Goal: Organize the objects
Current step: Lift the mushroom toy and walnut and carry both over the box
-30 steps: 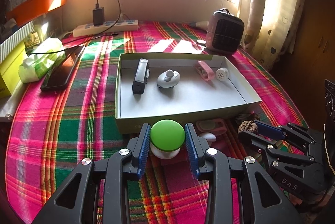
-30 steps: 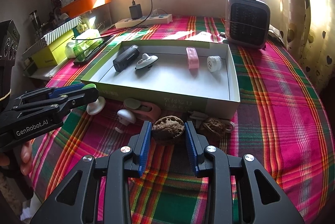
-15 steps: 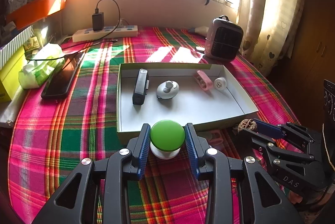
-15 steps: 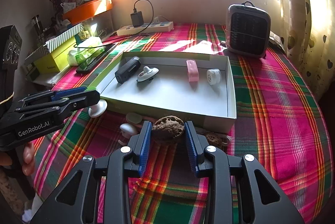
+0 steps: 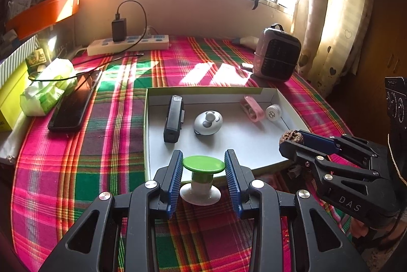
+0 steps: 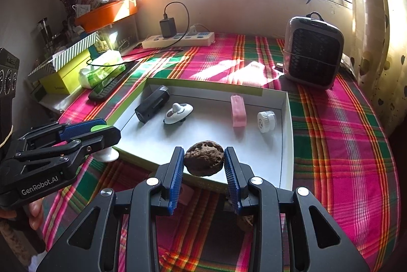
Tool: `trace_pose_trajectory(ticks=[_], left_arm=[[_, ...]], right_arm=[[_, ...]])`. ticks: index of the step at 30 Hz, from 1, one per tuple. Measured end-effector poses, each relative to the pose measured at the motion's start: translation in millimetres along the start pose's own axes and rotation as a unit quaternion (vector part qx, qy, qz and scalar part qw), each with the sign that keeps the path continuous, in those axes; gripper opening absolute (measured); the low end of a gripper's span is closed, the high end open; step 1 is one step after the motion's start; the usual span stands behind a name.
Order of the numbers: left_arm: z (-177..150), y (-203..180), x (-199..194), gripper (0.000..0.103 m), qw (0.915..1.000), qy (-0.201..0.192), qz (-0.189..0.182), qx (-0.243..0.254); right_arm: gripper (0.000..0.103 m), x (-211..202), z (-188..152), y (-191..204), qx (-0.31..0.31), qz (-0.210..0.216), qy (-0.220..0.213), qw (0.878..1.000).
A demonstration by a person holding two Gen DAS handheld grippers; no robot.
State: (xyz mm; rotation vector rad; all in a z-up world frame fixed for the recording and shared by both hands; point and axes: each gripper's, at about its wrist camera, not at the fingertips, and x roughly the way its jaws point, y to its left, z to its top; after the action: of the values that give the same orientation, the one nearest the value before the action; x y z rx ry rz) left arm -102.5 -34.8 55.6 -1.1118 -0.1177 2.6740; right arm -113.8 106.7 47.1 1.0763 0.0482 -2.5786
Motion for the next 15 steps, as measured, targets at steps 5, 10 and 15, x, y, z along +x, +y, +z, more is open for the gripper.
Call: trace_pose_trajectory(ticks=[5,10,15], left_arm=[[3.8,0.7,-0.3,0.031,1.0000,-0.003,-0.003,0.001],[10.6,2.5,-0.3,0.031,1.0000,-0.009,-0.002,0.000],[13.7,5.2,8.1,0.031,1.0000,-0.005,0.002,-0.001]], right_arm=[[0.034,2.7,8.4,1.0,-0.005,0.003,-0.003,1.000],[0.034,6.6,16.0,-0.4,-0.004,0.004,-0.004,1.000],[0.034,14.7,23.0,-2.6,-0.005,0.004,-0.001,1.000]])
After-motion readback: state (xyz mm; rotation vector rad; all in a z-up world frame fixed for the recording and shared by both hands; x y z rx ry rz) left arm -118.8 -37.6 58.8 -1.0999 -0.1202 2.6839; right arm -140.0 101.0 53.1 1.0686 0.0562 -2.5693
